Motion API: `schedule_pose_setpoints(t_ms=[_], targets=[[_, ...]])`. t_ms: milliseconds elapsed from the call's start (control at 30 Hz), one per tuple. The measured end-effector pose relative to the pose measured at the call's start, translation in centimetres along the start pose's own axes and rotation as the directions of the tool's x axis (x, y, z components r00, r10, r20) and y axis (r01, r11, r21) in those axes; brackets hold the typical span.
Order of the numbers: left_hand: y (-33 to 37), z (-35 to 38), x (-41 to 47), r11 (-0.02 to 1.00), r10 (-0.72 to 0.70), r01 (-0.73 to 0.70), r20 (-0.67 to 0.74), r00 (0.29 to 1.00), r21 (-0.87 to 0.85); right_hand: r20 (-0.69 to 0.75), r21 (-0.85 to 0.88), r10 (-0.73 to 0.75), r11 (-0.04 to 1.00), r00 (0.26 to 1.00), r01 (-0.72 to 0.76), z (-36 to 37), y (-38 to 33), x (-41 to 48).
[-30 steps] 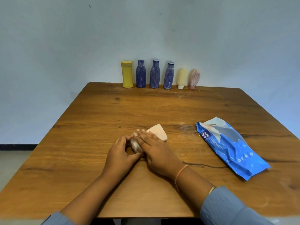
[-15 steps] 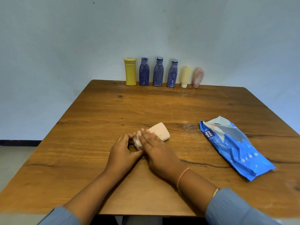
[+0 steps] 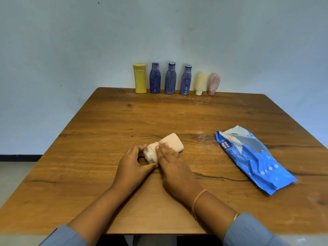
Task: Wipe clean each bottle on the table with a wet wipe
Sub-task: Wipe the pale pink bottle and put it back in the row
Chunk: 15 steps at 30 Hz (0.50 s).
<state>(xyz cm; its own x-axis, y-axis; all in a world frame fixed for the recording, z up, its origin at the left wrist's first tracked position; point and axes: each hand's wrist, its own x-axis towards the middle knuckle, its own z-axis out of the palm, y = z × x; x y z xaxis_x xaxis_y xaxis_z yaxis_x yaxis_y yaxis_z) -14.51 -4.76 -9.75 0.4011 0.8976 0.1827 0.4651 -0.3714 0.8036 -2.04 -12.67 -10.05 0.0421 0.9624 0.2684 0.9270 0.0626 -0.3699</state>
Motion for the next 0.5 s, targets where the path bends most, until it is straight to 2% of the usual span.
schedule_pose_setpoints(t_ms=[100,167,200,333,400,433,500], targets=[[0.2,0.0,0.0,1.000,0.006,-0.006,0.000,1.000,0.030,-0.011,-0.016,0.204,0.979,0.979,-0.204,-1.4,2.3,0.8],[0.2,0.0,0.0,0.999,0.009,-0.009,0.002,1.000,0.042,-0.017,-0.008,0.265,0.964,0.964,-0.265,-1.6,1.9,0.7],[0.2,0.0,0.0,0.999,0.012,-0.012,0.003,1.000,0.038,-0.008,-0.008,0.240,0.971,0.971,-0.240,-1.4,1.2,0.6],[0.2,0.0,0.0,0.998,0.014,-0.013,-0.011,1.000,0.060,0.082,0.049,-0.020,0.999,0.996,0.016,0.0,-2.6,-0.9],[0.2,-0.1,0.0,0.998,0.012,-0.011,-0.013,1.000,0.060,0.072,0.024,-0.083,0.996,0.994,0.081,0.3,-1.9,-1.0],[0.3,0.0,-0.1,0.999,0.008,-0.007,-0.012,1.000,0.043,0.047,-0.004,-0.077,0.997,0.996,0.077,0.3,-1.0,-0.9],[0.3,0.0,-0.1,1.000,0.001,-0.001,-0.012,1.000,0.024,0.001,-0.012,0.052,0.999,0.999,-0.052,-0.3,0.8,-0.3]])
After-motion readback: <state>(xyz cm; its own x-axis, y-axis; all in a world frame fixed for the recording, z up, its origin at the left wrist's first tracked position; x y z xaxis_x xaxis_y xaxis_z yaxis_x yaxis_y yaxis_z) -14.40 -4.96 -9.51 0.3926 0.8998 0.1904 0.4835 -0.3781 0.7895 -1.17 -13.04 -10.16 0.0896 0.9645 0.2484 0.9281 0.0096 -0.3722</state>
